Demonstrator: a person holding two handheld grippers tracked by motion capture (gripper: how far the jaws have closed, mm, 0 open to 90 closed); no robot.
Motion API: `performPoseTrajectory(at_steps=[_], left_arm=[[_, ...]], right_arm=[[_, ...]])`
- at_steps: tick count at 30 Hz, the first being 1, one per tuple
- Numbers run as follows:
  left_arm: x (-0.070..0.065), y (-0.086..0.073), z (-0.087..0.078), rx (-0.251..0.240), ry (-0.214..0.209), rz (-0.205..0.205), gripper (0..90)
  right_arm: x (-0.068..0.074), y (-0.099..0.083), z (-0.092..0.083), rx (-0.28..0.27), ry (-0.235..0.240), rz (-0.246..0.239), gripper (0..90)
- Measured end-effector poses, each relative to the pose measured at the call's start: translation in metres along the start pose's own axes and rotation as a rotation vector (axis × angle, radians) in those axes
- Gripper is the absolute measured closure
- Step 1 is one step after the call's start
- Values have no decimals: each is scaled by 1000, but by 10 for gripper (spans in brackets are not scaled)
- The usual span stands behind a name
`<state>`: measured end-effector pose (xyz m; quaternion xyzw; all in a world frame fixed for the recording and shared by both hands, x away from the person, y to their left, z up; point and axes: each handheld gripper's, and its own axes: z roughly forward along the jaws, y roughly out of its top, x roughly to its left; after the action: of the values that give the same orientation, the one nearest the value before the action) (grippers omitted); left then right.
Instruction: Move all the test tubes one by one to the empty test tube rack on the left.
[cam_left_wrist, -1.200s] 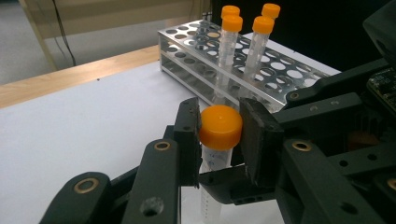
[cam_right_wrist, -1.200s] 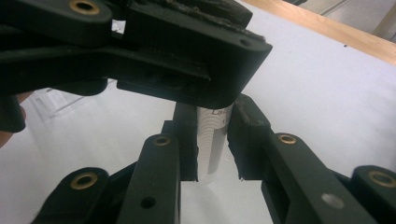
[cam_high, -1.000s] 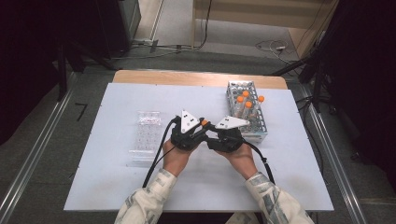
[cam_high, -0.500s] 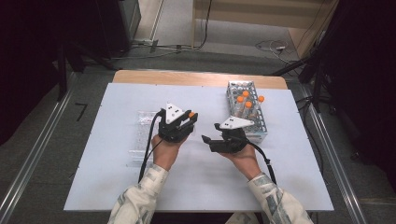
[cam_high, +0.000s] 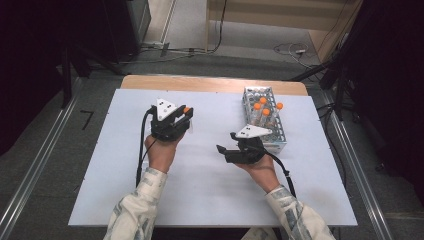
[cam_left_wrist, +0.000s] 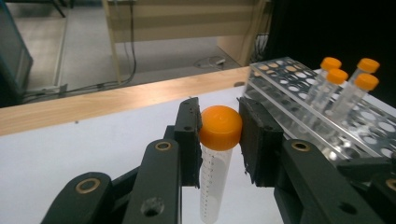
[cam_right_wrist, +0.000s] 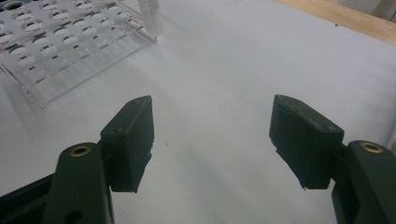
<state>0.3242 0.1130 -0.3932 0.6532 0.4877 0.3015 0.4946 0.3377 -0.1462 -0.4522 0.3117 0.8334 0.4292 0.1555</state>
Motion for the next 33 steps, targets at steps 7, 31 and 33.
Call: performPoseTrajectory(at_steps=[7,31,33], left_arm=[[19,7,-12,-10,55,-7,701],[50,10,-16,2,170,-27,700],[51,10,-15,6,169,-31,700]], right_arm=[[0,0,-1,-3,-5,2,297],[1,-1,-2,-6,-2,2,301],[1,-1,-2,-9,-1,3,301]])
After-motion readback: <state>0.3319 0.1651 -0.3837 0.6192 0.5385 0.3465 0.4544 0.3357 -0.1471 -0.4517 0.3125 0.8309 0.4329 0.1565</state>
